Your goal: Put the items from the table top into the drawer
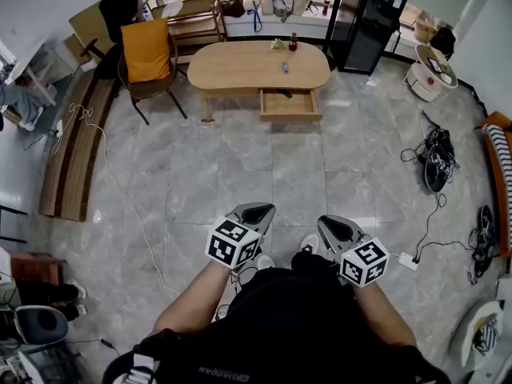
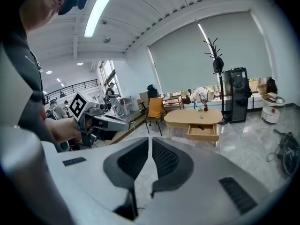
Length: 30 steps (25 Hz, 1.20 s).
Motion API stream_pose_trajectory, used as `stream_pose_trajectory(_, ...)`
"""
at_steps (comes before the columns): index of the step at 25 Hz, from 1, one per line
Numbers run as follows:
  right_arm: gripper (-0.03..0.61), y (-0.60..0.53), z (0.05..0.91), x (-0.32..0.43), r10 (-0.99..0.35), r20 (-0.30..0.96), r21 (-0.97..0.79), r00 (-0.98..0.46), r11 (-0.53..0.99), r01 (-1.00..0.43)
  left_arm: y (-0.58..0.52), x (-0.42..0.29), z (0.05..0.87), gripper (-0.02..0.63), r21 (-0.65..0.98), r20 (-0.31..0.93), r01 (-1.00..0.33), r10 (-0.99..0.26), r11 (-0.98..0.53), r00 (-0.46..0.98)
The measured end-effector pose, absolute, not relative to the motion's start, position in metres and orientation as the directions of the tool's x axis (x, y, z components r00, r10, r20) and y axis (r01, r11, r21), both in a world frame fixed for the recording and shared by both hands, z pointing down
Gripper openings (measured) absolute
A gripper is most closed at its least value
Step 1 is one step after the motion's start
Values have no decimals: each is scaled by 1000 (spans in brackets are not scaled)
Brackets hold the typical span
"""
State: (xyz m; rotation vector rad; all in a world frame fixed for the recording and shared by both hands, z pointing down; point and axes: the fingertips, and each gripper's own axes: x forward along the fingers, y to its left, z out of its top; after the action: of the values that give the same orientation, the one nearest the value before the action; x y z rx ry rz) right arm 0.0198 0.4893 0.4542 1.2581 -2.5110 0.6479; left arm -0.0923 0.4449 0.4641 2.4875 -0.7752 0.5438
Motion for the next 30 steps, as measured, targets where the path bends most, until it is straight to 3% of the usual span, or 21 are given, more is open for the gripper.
stream_pose_trajectory(12,5,412,474,28,-646,430,-322,-631,543,-776,403,-84,478,5,312,558,-639,-410,-703,722)
stream_pose_trajectory(18,5,332,462,29,-618,377,-317,-690,614,-723,334,-82,467,5,336,547,-697,-471,-633,692)
stream_pose_trajectory(24,5,255,447,63,-607,342,-289,-717,658,-695,260,-55,451,5,298,521,-736,-543,-607,659)
stream_pose_trajectory(30,5,212,462,112,-623,362,-309,-693,621,-720,220,-9,458,5,296,537,-729,-524,-617,661)
